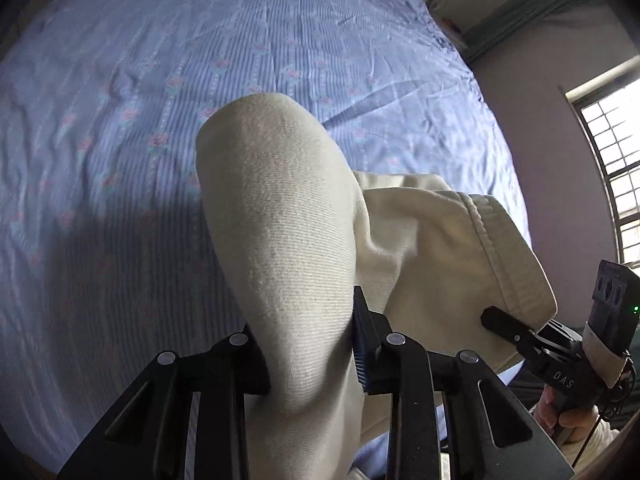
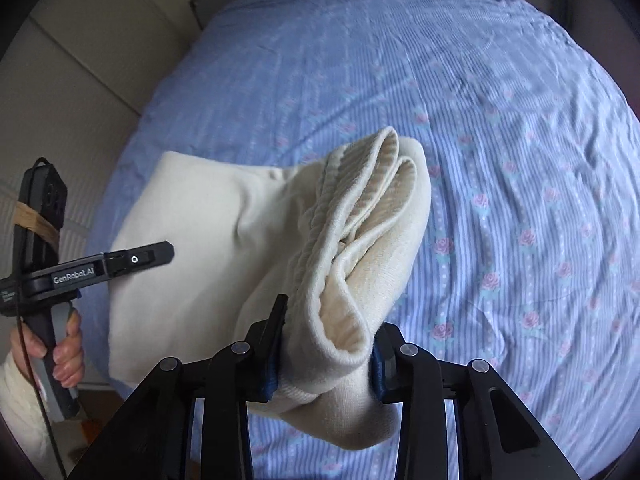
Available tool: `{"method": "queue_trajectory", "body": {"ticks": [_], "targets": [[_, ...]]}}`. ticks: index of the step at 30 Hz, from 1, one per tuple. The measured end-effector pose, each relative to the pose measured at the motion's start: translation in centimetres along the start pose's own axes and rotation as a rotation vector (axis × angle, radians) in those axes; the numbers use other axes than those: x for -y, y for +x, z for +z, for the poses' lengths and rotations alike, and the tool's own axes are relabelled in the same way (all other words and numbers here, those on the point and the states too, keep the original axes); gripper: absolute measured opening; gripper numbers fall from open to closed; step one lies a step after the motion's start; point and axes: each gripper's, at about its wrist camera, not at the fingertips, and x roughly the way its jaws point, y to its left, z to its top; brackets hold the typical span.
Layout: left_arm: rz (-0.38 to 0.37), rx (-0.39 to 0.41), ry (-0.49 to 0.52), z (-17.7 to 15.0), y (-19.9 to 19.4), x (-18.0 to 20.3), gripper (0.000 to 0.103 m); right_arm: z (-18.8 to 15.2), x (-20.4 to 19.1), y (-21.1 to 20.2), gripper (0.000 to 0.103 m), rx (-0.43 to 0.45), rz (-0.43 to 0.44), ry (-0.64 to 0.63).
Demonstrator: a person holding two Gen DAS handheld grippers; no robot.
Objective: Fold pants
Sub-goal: 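Lift the bundle with both tools and carry it toward the bed's edge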
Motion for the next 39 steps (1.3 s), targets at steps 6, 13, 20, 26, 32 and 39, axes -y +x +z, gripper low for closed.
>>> {"method": "queue_trajectory", "body": {"ticks": [6, 13, 20, 26, 32, 39], "targets": [[0.012, 0.079, -0.051, -5.4, -6.1, 0.7, 0.029, -2.8, -1.8, -5.3, 0.035, 0.042, 0.061, -0.085], [0.074, 0.174, -0.085, -11.2, -12.3, 1.4, 0.029, -5.8, -5.2, -8.3, 0.035, 0.059, 0.119, -0.167], [0.086, 0.236, -0.124, -14.6, -16.5, -1.0, 0.029, -8.1, -10.8, -9.9, 0.035, 0.073, 0.123, -0.248], [0.072, 0.267, -0.121, -16.0, -20.5, -5.9, 0.03, -9.3, -17.0, -9.6, 0.035, 0.104, 0.107, -0.263], [0.04, 0.267, -0.057, -16.0, -25.1, -12.3, 0.029, -11.6, -24.3, -8.3, 0.035, 0.148, 0.08, -0.164], [0.067, 0.244, -0.033, -17.4, -29.3, -19.2, 0.029, -13.1, -31.9, -6.0, 0.035, 0.114, 0.109, -0.179]]}}
